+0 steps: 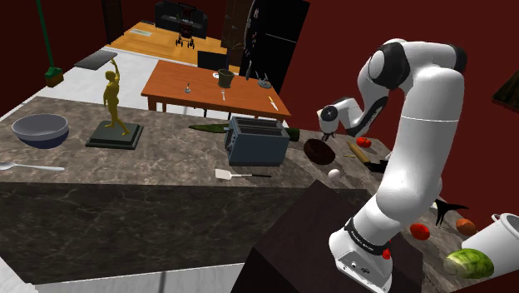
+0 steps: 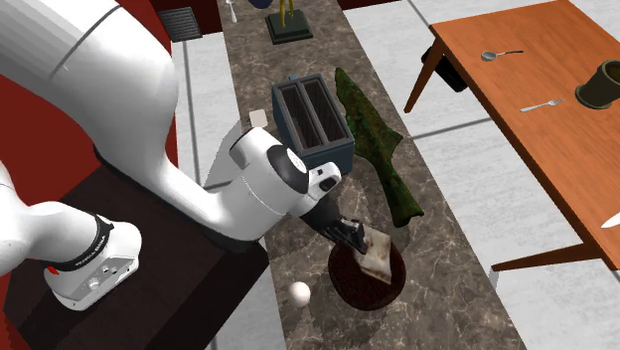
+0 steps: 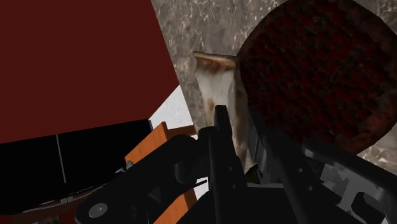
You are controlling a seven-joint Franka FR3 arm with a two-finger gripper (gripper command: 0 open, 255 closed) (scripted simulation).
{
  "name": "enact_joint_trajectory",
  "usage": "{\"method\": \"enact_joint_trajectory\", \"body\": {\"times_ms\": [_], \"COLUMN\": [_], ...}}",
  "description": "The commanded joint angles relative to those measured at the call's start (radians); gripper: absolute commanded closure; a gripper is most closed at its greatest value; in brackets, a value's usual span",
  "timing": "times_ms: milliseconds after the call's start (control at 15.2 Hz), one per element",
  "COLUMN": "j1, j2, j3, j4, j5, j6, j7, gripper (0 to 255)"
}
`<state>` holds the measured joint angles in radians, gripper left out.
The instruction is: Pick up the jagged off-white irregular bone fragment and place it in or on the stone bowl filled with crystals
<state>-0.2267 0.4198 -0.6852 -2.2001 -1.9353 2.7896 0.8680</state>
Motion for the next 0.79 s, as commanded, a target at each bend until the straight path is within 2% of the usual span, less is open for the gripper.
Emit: {"method": "enact_joint_trajectory", "body": {"times_ms": [0, 726], "j1": [-0.032, -0.090], "j2": [0.030, 0.172], "j3": [0.001, 0.083], "j4": [0.031, 0.091], "j5": [-0.040, -0.161], "j6": [0.027, 0.001], "j7": [0.030, 0.232], "gripper": [255, 255]}}
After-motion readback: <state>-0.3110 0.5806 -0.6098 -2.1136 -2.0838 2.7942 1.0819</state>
